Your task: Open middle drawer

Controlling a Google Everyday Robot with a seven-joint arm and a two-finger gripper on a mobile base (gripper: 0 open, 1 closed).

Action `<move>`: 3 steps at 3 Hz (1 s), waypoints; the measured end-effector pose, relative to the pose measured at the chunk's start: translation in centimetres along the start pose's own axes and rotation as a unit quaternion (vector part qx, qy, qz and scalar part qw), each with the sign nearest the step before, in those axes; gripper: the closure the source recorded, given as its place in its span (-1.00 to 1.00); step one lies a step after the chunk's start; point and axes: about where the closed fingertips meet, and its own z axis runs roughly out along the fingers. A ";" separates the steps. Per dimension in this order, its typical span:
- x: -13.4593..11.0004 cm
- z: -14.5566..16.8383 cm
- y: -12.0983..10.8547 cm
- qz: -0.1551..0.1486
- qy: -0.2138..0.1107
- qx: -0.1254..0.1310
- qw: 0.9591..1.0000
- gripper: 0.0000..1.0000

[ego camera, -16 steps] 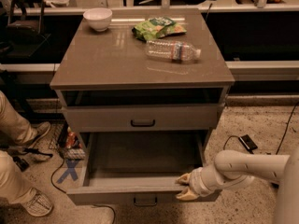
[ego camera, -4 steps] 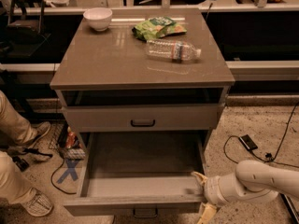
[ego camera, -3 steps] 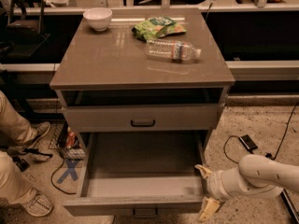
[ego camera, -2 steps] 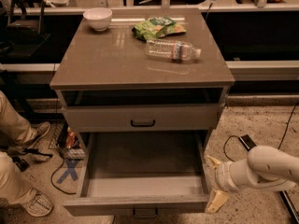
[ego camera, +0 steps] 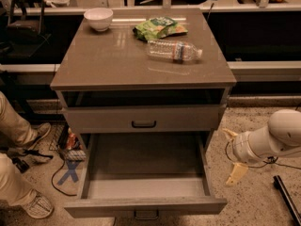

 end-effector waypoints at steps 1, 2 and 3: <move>0.0 0.0 0.0 0.000 0.000 0.000 1.000 -1.00; 1.1 -0.7 -0.2 0.010 0.009 0.004 1.000 -1.00; 2.4 -3.5 -1.2 0.010 0.029 0.032 0.999 -1.00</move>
Offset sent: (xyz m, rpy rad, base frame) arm 0.0012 -0.0349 0.0051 -0.0334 0.0061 -0.0660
